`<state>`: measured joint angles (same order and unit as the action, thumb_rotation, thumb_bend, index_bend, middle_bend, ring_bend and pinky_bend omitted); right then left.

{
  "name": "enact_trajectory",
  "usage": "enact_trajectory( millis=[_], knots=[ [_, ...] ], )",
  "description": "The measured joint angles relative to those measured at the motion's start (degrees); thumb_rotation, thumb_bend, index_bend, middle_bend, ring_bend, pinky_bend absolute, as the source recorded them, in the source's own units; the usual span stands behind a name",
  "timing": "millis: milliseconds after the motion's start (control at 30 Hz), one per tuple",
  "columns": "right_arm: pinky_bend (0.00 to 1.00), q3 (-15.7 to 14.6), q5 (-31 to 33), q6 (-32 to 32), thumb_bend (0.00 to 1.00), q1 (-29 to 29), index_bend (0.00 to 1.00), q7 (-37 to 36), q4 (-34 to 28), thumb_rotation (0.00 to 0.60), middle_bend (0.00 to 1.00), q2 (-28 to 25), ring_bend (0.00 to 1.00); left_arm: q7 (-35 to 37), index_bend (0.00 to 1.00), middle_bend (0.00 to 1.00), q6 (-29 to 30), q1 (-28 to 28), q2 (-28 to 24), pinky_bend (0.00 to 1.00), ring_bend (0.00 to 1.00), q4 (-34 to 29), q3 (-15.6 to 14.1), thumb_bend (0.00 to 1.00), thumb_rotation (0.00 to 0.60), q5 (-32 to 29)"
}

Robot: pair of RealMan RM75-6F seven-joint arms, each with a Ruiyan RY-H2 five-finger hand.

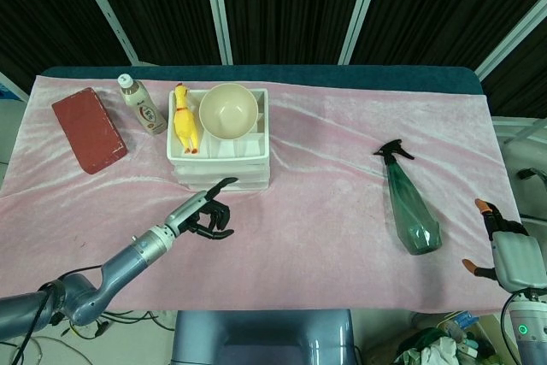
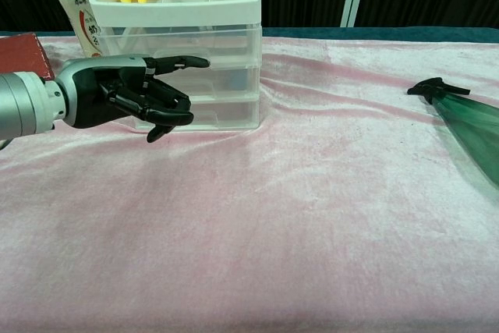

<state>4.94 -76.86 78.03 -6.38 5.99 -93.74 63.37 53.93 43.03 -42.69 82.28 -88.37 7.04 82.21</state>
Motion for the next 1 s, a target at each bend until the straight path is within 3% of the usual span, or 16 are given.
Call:
enact_trajectory(
  millis=[1000],
  knots=[
    [0.24, 0.04, 0.16, 0.01, 0.00, 0.07, 0.07, -0.23, -0.23, 0.600, 0.10, -0.31, 0.28, -3.10, 0.00, 0.69, 2.01, -0.13, -0.76, 0.69, 0.61, -3.30, -3.60, 0.27, 0.600, 3.09]
  ],
)
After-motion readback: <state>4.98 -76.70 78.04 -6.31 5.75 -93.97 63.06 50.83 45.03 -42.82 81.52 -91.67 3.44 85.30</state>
